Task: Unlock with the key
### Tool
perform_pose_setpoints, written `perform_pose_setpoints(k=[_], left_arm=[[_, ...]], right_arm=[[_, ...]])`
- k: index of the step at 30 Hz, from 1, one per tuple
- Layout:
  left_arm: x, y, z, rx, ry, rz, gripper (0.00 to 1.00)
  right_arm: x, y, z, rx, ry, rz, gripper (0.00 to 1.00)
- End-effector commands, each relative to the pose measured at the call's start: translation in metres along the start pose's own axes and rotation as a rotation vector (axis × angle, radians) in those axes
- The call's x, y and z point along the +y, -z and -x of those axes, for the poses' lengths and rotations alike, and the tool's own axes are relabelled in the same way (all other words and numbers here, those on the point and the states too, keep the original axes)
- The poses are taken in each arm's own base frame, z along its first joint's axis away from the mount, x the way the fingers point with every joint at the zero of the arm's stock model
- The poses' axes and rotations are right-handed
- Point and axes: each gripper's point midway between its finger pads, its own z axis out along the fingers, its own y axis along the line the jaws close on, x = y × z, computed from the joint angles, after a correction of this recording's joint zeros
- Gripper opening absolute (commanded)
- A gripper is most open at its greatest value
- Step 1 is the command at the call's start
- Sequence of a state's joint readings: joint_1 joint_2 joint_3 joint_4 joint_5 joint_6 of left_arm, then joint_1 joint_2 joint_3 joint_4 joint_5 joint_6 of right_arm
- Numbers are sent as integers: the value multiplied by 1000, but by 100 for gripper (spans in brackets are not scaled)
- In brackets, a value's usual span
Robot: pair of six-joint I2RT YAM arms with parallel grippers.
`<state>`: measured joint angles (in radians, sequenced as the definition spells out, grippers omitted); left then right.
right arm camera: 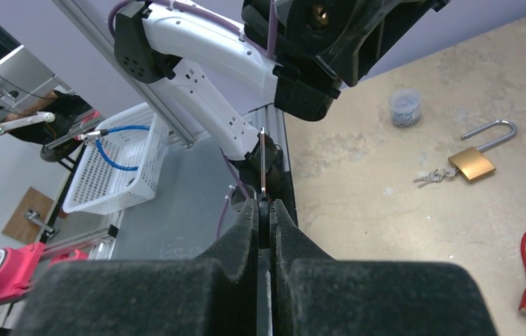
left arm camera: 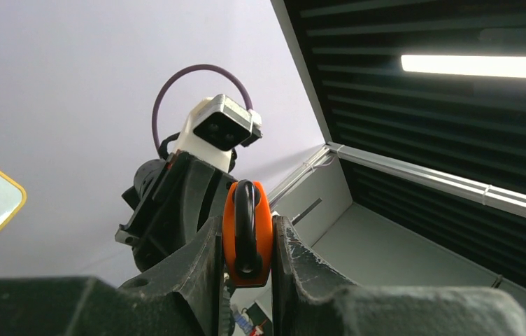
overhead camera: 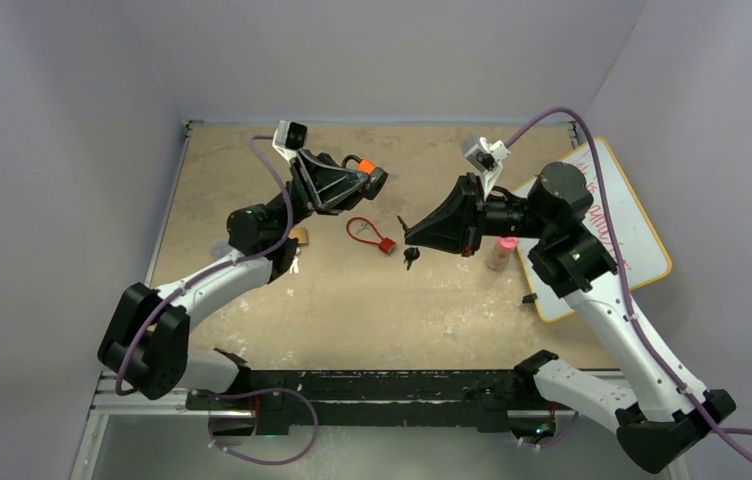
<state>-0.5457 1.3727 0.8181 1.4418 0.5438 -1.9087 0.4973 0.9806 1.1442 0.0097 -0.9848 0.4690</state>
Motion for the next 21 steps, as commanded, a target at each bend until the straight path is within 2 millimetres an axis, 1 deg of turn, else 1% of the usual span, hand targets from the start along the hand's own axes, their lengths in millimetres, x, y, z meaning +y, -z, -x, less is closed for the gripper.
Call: perform_pose_setpoints(k=[1, 3, 4, 7, 10, 11, 12, 14, 16, 21], left_arm=[[-59, 0, -17, 63, -92, -206, 0], [-50, -2, -15, 60, -38, -140, 0], [-35, -6, -14, 64, 12, -51, 0], [-7, -9, -18, 101, 88, 154, 0], [24, -2, -30, 179, 191, 408, 0], [31, 0, -31, 194, 194, 468, 0], [33, 0, -32, 201, 195, 500, 0], [31, -2, -33, 218, 210, 504, 0], [32, -1, -34, 221, 229, 510, 0], [38, 4, -35, 210, 255, 535, 0]], right_arm=[[6, -1, 18, -1, -16, -9, 0], [1, -3, 19, 10, -60, -36, 0], [0, -4, 20, 15, -82, -41, 0], [-5, -6, 17, 22, -168, -56, 0], [-14, -8, 12, 29, -220, -92, 0], [-15, -7, 9, 31, -217, -93, 0], [-15, -7, 7, 29, -221, -90, 0], [-11, -5, -2, 52, -255, -69, 0], [-8, -4, -6, 60, -256, -56, 0], [10, 3, -15, 73, -234, 8, 0]])
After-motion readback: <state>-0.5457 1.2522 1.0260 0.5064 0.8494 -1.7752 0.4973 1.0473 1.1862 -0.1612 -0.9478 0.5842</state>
